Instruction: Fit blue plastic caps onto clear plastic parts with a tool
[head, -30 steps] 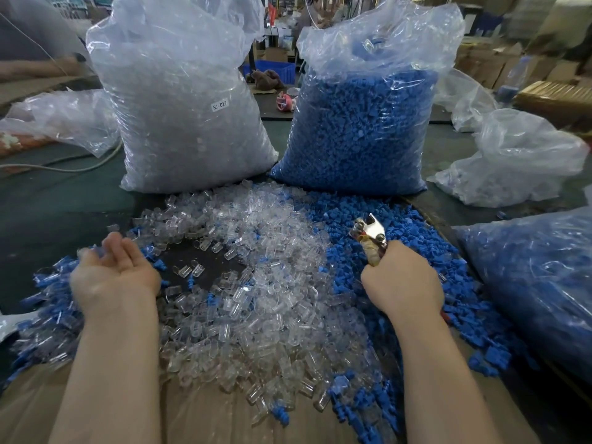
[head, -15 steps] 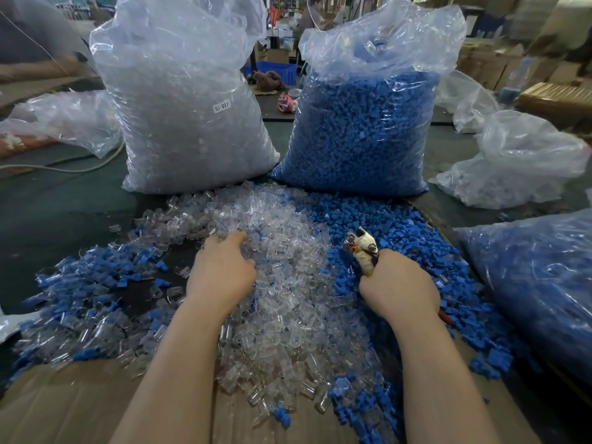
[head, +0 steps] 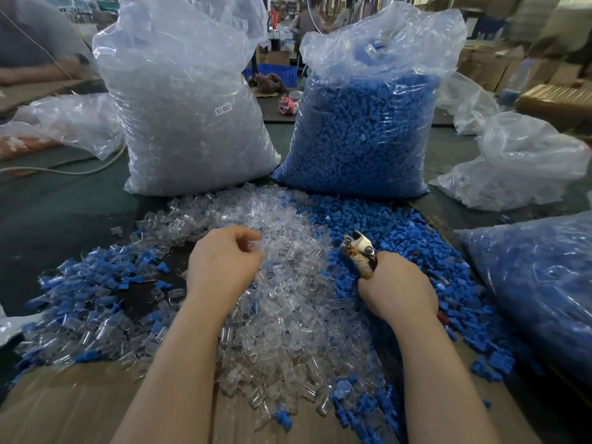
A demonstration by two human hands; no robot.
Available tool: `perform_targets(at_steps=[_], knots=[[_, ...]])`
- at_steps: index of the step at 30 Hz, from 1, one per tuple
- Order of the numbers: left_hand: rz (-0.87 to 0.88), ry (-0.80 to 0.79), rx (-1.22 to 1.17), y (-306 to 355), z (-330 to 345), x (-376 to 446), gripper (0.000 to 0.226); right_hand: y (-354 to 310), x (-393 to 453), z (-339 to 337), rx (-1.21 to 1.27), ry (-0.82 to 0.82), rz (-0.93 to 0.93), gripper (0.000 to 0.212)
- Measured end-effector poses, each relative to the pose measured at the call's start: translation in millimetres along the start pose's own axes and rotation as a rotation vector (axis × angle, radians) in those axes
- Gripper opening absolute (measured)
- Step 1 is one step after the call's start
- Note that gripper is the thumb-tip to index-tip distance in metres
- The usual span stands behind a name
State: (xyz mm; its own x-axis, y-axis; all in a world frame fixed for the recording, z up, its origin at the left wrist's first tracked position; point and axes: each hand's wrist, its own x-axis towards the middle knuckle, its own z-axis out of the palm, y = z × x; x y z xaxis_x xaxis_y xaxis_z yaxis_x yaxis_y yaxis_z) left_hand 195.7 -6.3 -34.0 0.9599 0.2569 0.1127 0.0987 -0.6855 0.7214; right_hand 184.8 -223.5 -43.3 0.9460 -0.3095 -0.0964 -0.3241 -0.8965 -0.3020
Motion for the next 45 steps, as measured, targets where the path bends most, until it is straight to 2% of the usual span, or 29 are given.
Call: perform_targets(at_steps=[3,8,12,14,19,23,27,31,35,41,45], knots=[[0.016,-0.069,-0.176,8,5,-3,0.021,-1,0,0,0.024,0.002,0.012,0.018],[0.035,-0.178,-0.473,20,10,-9,0.035,-1,0,-1,0.119,0.095,0.012,0.018],[-0.009,-0.283,-0.665,26,9,-10,0.031,0,0,-3,0.308,0.178,-0.064,0.018],[-0.028,-0.327,-0.729,28,8,-11,0.027,-1,0,-5,0.483,0.176,-0.13,0.014],[-0.032,-0.383,-0.772,34,12,-14,0.019,-9,-5,-5,0.822,0.126,-0.256,0.016],[-0.033,-0.401,-0.832,41,17,-19,0.013,-16,-8,-4,0.815,0.128,-0.329,0.015],[-0.029,-0.352,-0.808,44,21,-21,0.009,-19,-12,-5,0.821,0.094,-0.402,0.009],[-0.048,-0.327,-0.831,43,20,-20,0.018,-20,-14,-5,0.874,0.023,-0.445,0.007],[-0.101,-0.347,-0.884,41,18,-18,0.015,-23,-13,-2,0.808,0.044,-0.408,0.012],[-0.161,-0.248,-0.89,37,20,-18,0.026,-28,-12,3,0.181,0.226,-0.2,0.016],[-0.146,-0.229,-0.898,34,18,-16,0.022,-18,-9,3,0.063,0.201,-0.024,0.016]])
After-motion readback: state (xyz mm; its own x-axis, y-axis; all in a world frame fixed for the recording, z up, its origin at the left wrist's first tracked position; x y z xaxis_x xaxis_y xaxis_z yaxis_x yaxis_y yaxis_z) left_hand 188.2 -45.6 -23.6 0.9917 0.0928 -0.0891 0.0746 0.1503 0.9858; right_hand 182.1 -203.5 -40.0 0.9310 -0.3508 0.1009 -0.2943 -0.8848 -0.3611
